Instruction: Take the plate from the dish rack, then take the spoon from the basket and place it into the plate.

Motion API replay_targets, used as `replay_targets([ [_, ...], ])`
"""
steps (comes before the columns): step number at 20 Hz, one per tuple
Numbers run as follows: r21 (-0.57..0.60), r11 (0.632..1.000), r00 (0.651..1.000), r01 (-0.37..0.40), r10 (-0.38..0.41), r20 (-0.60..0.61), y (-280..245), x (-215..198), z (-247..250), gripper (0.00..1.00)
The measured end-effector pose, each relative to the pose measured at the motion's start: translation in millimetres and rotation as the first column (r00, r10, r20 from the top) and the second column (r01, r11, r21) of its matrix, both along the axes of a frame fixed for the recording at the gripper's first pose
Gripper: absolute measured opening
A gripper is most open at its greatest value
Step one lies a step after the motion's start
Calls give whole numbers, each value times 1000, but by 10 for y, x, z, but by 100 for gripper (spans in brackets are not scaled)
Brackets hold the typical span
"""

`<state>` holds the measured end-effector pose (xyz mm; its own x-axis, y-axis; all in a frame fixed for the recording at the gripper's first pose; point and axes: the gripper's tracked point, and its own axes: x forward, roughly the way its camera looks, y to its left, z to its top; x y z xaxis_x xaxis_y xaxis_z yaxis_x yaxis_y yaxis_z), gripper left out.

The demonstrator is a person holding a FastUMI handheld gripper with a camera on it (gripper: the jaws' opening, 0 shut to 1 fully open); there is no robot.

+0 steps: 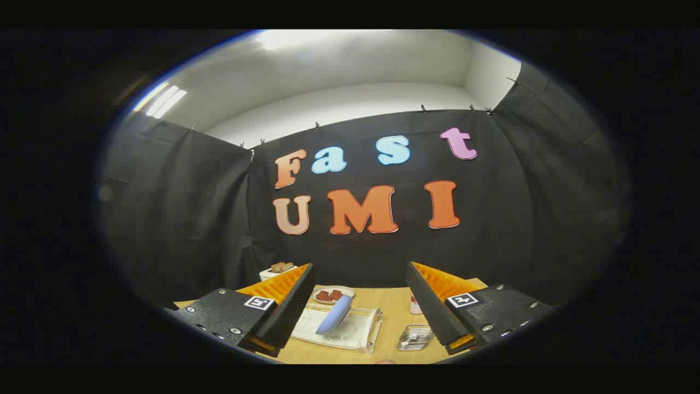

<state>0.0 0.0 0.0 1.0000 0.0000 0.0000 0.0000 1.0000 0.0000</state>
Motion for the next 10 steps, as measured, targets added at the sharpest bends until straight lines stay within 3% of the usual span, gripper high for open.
replay_targets([
  [10, 9, 999, 998, -32, 32, -61, 68, 101, -147, 99],
])
